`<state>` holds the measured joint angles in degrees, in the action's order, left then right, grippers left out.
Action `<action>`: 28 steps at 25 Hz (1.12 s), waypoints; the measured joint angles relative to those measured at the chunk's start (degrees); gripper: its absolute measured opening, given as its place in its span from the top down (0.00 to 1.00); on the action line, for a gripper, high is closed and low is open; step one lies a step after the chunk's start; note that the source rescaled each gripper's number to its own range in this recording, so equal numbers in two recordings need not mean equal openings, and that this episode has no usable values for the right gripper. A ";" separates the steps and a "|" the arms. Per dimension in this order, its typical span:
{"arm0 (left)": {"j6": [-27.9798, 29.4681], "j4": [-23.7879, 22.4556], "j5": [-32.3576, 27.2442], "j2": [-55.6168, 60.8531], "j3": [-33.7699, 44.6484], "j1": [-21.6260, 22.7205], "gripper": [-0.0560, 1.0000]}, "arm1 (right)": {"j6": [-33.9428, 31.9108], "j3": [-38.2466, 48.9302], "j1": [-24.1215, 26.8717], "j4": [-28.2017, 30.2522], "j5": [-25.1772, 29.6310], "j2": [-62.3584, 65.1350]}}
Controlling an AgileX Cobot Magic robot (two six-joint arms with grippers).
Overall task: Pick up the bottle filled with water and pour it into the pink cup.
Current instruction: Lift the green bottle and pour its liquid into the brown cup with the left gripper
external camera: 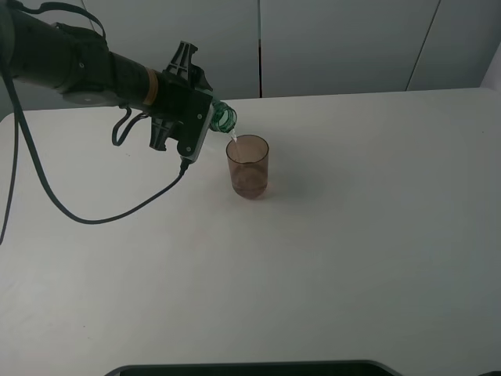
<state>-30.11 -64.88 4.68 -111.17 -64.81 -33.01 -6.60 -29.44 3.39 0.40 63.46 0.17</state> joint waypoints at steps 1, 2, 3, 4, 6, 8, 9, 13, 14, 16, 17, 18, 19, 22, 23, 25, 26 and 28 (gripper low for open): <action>0.00 0.00 0.00 0.00 0.00 0.00 0.95 | 0.00 0.00 0.00 0.00 0.00 0.00; 0.00 0.00 0.00 0.00 0.00 0.00 0.95 | 0.00 0.00 0.00 0.00 0.00 0.00; 0.00 0.00 0.00 0.00 0.00 -0.08 0.95 | 0.00 0.00 0.00 0.00 0.00 0.00; 0.00 0.00 0.00 0.00 0.00 -0.08 0.95 | 0.00 0.00 0.00 0.00 0.00 0.00; -0.04 0.00 0.00 0.00 0.00 -0.08 0.95 | 0.00 0.00 0.00 0.00 0.00 0.00; -0.51 0.00 0.00 0.00 0.00 -0.08 0.95 | 0.00 0.00 0.00 0.00 0.00 0.00; -0.63 0.00 -0.15 0.00 -0.04 -0.08 0.95 | 0.00 0.00 0.00 0.00 0.00 0.00; -0.87 0.00 -0.64 0.00 -0.04 -0.08 0.95 | 0.00 0.00 0.00 0.00 0.00 0.00; -0.87 0.00 -0.74 0.00 -0.04 -0.08 0.95 | 0.00 0.00 0.00 0.00 0.00 0.00; -0.87 0.00 -0.87 0.00 -0.04 -0.08 0.95 | 0.00 0.00 0.00 0.00 0.00 0.00; -0.94 0.00 -0.87 0.00 -0.04 -0.08 0.95 | 0.00 0.00 0.00 0.00 0.00 0.00; -0.94 0.00 -0.87 0.00 -0.04 -0.08 0.95 | 0.00 0.00 0.00 0.00 0.00 0.00; -0.94 0.00 -0.87 0.00 -0.04 -0.08 0.95 | 0.00 0.00 0.00 0.00 0.00 0.00; -1.36 0.00 -0.87 0.00 -0.04 -0.08 0.95 | 0.00 0.00 0.00 0.00 0.00 0.00; -1.36 0.00 -0.87 0.00 -0.04 -0.08 0.95 | 0.00 0.00 0.00 0.00 0.00 0.00; -1.49 0.00 -0.87 0.00 -0.04 -0.08 0.95 | 0.00 0.00 0.00 0.00 0.00 0.00; -1.49 0.00 -0.87 0.00 -0.04 -0.08 0.95 | 0.00 0.00 0.00 0.00 0.00 0.00; -1.49 0.00 -0.87 0.00 -0.04 -0.08 0.95 | 0.00 0.00 0.00 0.00 0.00 0.00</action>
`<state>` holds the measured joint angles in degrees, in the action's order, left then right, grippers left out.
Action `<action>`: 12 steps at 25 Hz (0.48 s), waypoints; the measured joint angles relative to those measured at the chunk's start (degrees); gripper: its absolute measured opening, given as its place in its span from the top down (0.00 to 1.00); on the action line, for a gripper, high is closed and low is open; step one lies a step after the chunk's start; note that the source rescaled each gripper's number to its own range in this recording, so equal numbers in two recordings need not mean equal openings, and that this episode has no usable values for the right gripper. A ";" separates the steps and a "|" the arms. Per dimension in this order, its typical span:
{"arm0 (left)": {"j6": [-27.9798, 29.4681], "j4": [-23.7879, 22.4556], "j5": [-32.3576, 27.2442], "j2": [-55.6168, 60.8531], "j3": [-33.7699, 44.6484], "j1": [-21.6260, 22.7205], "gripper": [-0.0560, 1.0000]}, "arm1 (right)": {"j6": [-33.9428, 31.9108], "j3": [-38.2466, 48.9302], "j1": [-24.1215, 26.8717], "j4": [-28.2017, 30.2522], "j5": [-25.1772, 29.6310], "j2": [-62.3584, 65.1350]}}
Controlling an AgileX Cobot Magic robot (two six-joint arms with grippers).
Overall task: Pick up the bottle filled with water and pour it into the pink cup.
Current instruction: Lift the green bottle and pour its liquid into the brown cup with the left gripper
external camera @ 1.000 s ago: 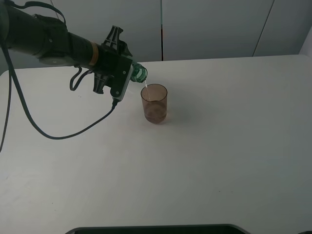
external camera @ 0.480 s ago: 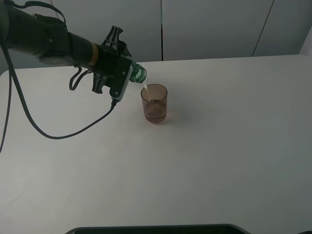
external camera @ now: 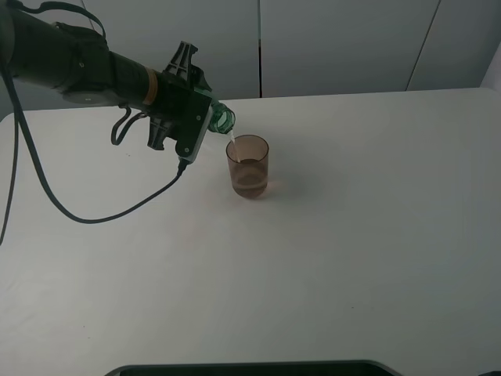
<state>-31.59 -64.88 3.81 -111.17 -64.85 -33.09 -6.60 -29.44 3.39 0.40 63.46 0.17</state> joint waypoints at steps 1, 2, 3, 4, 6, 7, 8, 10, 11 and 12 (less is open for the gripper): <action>0.00 0.00 0.00 0.00 0.00 0.00 0.95 | 0.00 0.00 0.00 0.00 0.00 0.00; 0.00 0.00 0.00 0.00 0.00 0.00 0.95 | 0.00 0.00 0.00 0.00 0.00 0.00; 0.00 0.00 0.00 0.00 0.00 0.00 0.95 | 0.00 0.00 0.00 0.00 0.00 0.00; 0.00 0.00 0.00 0.00 0.00 0.00 0.95 | 0.00 0.00 0.00 0.00 0.00 0.00; 0.00 0.00 0.10 0.00 -0.09 0.00 0.95 | 0.00 0.00 0.00 0.00 0.00 0.00; 0.00 0.00 0.18 0.00 -0.09 0.00 0.95 | 0.00 0.00 0.00 0.00 0.00 0.00; 0.00 0.00 0.37 0.00 -0.09 0.00 0.95 | 0.00 0.00 0.00 0.00 0.00 0.00; 0.00 -0.10 0.75 0.12 -0.09 0.00 0.95 | 0.00 0.00 0.00 0.00 0.00 0.00; 0.00 -0.10 0.88 0.23 -0.09 0.00 0.95 | 0.00 0.00 0.00 0.00 0.00 0.00; 0.00 -0.10 0.88 0.38 -0.09 0.00 0.95 | 0.00 0.00 0.00 0.00 0.00 0.00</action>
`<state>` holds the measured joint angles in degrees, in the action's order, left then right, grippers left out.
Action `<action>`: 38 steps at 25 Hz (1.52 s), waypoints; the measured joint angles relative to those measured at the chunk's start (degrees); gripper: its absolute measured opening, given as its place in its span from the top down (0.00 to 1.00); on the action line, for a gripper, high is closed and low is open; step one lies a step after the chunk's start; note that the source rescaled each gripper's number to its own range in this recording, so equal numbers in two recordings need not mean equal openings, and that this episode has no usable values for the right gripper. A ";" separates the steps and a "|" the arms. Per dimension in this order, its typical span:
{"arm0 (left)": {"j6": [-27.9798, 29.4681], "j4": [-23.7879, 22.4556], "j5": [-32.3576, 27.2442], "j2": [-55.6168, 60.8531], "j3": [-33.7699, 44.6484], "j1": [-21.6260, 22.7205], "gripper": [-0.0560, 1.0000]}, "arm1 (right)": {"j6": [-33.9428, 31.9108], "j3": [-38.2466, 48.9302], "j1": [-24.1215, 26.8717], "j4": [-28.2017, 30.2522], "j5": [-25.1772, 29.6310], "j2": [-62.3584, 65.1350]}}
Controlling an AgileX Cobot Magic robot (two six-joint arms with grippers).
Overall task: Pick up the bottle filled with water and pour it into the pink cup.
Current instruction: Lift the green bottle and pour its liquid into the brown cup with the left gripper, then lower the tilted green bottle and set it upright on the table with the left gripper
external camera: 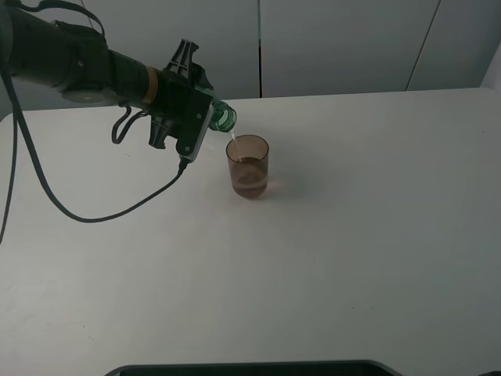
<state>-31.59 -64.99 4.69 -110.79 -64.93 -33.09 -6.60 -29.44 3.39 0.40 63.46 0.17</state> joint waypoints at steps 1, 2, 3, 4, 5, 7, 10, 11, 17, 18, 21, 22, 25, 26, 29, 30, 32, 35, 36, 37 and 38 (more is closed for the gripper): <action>0.00 0.00 0.00 0.25 0.00 0.00 0.95 | 0.00 0.00 0.00 0.00 0.00 0.00; 0.00 0.00 0.11 0.38 -0.04 0.00 0.95 | 0.00 0.00 0.00 0.00 0.00 0.00; 0.00 0.00 0.11 0.61 -0.14 0.00 0.95 | 0.00 0.00 0.00 0.00 0.00 0.00; 0.00 0.00 0.11 0.82 -0.14 0.00 0.95 | 0.00 0.00 0.00 0.00 0.00 0.00; 0.00 0.00 0.24 0.95 -0.14 0.00 0.95 | 0.00 0.00 0.00 0.00 0.00 0.00; 0.00 0.15 0.91 1.30 -0.18 0.00 0.95 | 0.00 0.00 0.00 0.00 0.00 0.00; 0.00 1.03 2.12 1.40 -0.18 0.00 0.95 | 0.00 0.00 0.00 0.00 0.00 0.00; 0.11 2.12 2.73 1.40 -0.18 0.00 0.95 | 0.00 0.00 0.00 0.00 0.00 0.00; 0.11 10.14 7.85 1.40 -0.18 0.00 0.95 | 0.00 0.00 0.00 0.00 0.00 0.00; 0.22 12.00 8.41 1.40 -0.18 0.00 0.95 | 0.00 0.00 0.00 0.00 0.00 0.00; 0.33 17.95 10.16 1.40 -0.18 0.00 0.95 | -0.11 0.00 0.00 0.00 0.00 0.00; 0.33 20.48 10.60 1.40 -0.18 0.00 0.95 | -0.11 0.00 0.00 0.00 0.00 0.00; 0.46 29.30 12.17 2.11 -0.18 0.00 0.95 | -0.11 0.00 0.00 0.00 0.00 0.00; 0.78 33.07 12.62 2.66 -0.18 0.00 0.95 | -0.11 0.00 0.00 0.00 0.00 0.00; 1.67 44.94 14.33 5.29 -0.18 0.00 0.95 | -0.11 0.00 0.00 0.00 0.00 0.00; 1.67 48.20 14.83 6.41 -0.18 0.00 0.95 | -0.11 0.00 0.00 0.00 0.00 0.00; 1.89 55.35 15.05 8.58 -0.18 0.00 0.95 | -0.11 0.00 0.00 0.00 0.00 0.00; 2.28 64.03 15.51 11.57 -0.18 0.11 0.95 | -0.11 0.00 0.00 0.00 0.00 0.00; 2.43 66.62 16.77 12.50 0.48 0.43 0.95 | -0.11 0.00 0.00 0.00 0.00 0.00; 2.68 68.99 18.50 13.36 1.48 0.71 0.95 | -0.11 0.00 0.00 0.00 0.00 0.00; 2.79 71.00 20.51 14.24 2.74 1.13 0.95 | -0.11 0.00 0.00 0.00 0.00 0.00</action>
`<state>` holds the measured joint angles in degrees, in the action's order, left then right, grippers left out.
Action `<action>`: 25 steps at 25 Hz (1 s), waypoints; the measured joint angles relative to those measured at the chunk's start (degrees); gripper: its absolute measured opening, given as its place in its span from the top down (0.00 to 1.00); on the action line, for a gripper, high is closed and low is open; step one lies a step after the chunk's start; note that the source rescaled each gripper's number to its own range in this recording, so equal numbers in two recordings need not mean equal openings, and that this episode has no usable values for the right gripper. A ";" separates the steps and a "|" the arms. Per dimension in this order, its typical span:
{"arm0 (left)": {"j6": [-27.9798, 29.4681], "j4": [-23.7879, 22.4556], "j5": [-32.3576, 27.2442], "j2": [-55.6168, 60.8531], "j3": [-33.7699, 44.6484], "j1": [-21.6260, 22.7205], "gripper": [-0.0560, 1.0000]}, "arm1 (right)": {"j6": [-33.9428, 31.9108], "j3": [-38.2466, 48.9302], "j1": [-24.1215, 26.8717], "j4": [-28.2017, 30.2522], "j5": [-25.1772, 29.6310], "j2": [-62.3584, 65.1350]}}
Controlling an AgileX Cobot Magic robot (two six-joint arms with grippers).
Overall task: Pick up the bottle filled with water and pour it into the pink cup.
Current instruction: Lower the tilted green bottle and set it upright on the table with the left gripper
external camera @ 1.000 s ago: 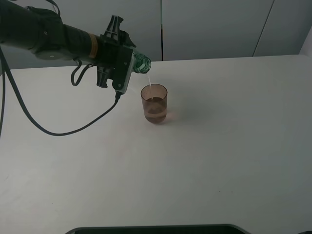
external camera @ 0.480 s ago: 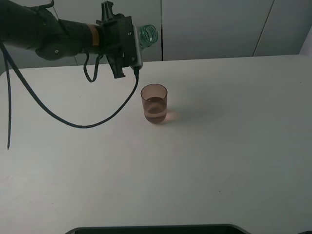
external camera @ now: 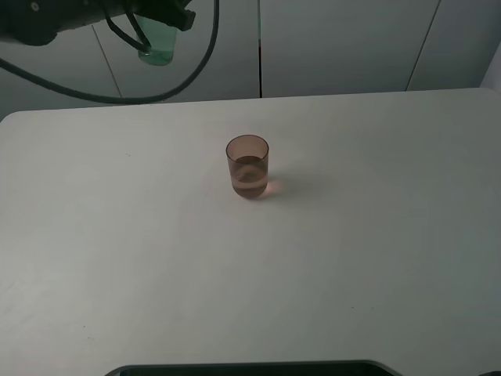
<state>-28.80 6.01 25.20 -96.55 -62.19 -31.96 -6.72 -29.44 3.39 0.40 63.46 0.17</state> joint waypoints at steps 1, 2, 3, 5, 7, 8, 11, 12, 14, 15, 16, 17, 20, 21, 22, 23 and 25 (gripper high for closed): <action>-0.02 2.67 1.65 0.67 1.25 0.42 0.95 | 0.00 0.00 0.00 0.00 0.00 0.00; 0.02 5.18 3.67 1.46 2.93 1.06 0.95 | 0.00 0.00 0.00 0.00 0.00 0.00; 0.14 7.18 5.61 2.20 4.79 1.76 0.95 | 0.00 0.00 0.00 0.00 0.00 0.00; 0.14 11.10 8.81 3.26 8.21 3.28 0.95 | 0.00 0.00 0.00 0.00 0.00 0.00; 0.14 14.30 11.10 4.48 11.60 4.95 0.95 | 0.00 0.00 0.00 0.00 0.00 0.00; 0.14 15.94 12.11 4.93 12.97 5.62 0.95 | 0.00 0.00 0.00 0.00 0.00 0.00; 0.14 18.97 16.79 6.23 17.81 6.95 0.95 | 0.00 0.00 0.00 0.00 0.00 0.00; 0.30 20.00 18.47 6.39 19.07 7.20 0.95 | 0.00 0.00 0.00 0.00 0.00 0.00; 1.22 21.48 22.01 6.38 21.60 7.47 0.95 | 0.00 0.00 0.00 0.00 0.00 0.00; 2.11 21.89 23.13 6.38 22.53 7.78 0.95 | 0.00 0.00 0.00 0.00 0.00 0.00; 3.43 22.00 24.06 6.38 23.55 8.18 0.95 | 0.00 0.00 0.00 0.00 0.00 0.00; 5.11 22.00 24.74 6.42 24.44 8.76 0.95 | 0.00 0.00 0.00 0.00 0.00 0.00; 10.32 21.59 25.61 6.51 26.14 11.86 0.95 | 0.00 0.00 0.00 0.00 0.00 0.00; 11.95 21.02 25.74 6.51 26.58 13.23 0.95 | 0.00 0.00 0.00 0.00 0.00 0.00; 13.43 20.03 25.74 6.51 26.87 14.39 0.95 | 0.00 0.00 0.00 0.00 0.00 0.00; 14.64 18.59 25.39 6.51 27.01 15.81 0.95 | 0.00 0.00 0.00 0.00 0.00 0.00; 16.66 14.19 24.17 6.51 27.15 18.26 0.95 | 0.00 0.00 0.00 0.00 0.00 0.00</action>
<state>-12.15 20.21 49.37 -90.05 -35.04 -13.70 -6.72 -29.44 3.39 0.40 63.46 0.17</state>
